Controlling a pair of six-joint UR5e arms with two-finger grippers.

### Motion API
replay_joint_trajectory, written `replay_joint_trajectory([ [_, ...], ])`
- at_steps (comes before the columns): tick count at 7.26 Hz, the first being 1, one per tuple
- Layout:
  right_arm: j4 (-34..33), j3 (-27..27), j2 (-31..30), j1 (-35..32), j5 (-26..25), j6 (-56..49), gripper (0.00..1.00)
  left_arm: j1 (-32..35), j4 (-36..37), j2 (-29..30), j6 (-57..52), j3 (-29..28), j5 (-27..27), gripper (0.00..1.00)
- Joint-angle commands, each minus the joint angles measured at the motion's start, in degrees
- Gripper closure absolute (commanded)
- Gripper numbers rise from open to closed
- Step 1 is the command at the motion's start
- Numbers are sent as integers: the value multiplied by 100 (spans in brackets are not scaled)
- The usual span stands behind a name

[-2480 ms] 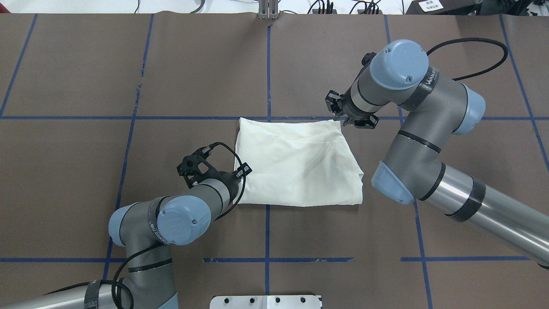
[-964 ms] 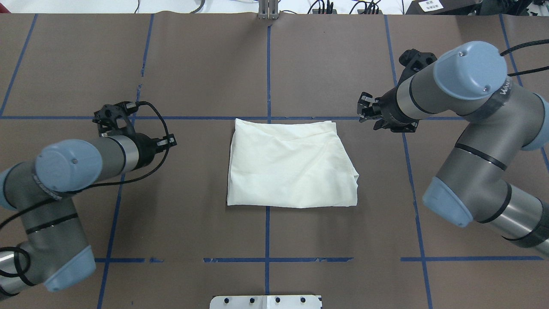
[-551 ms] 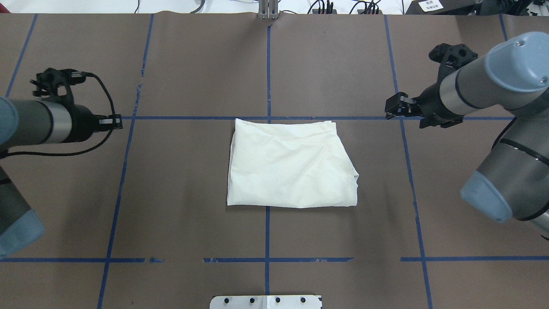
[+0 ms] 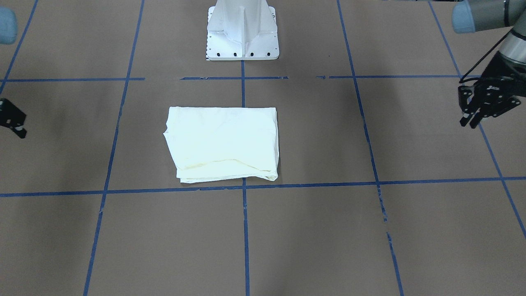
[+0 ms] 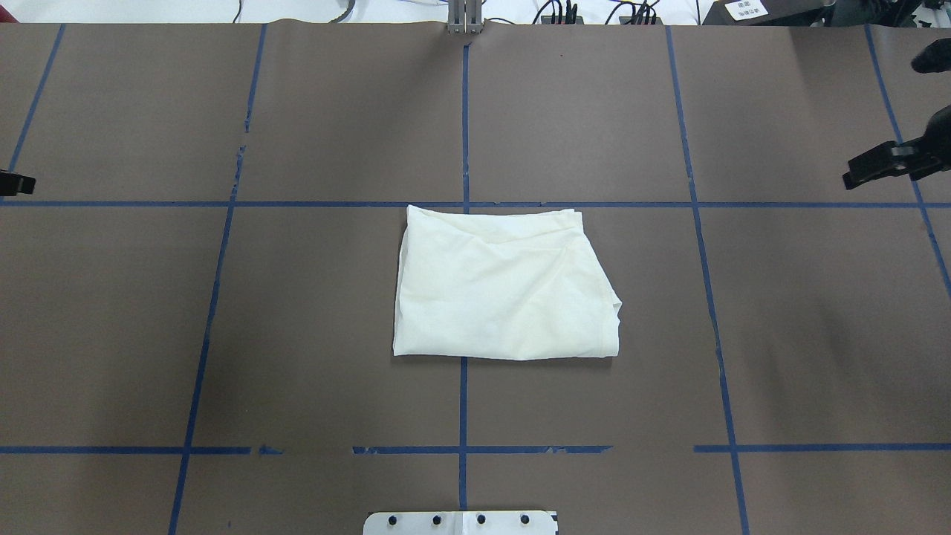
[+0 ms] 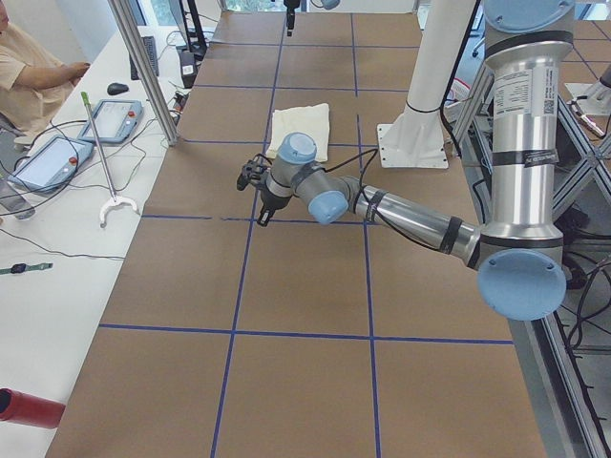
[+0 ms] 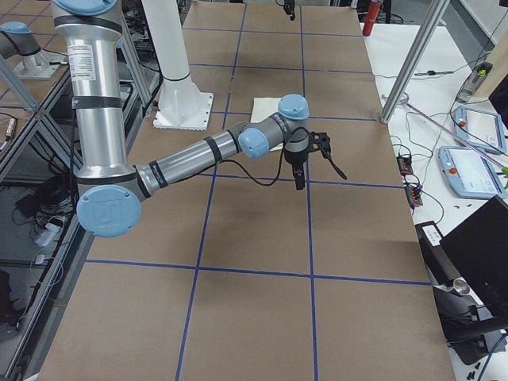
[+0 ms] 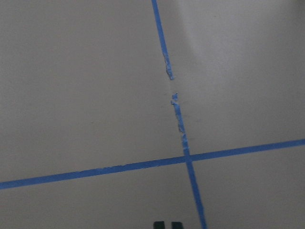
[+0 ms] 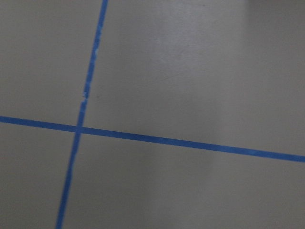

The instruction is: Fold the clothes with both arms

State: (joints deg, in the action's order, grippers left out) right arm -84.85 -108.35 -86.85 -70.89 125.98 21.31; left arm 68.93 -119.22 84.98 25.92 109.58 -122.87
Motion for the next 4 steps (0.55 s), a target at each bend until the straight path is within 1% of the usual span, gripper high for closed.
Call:
replay_joint_trajectory([
  [1,-767,742,10,-1142,277,-2797,0,1127,361,-113,-1784,-671,-921,0],
  [2,-874,1050,-7,-1451,469,-3495,0,1453,877,-113,-2663,-883,-923,0],
  [3,-1023,1323,-112,-1584,697,-4042,0,1517,1344,-148,-3089,-1059,-992,0],
  [4,-955,1325,-409,-1577,743,-4108,0,1527,1357,-374,-3163,-1200,-1028,0],
])
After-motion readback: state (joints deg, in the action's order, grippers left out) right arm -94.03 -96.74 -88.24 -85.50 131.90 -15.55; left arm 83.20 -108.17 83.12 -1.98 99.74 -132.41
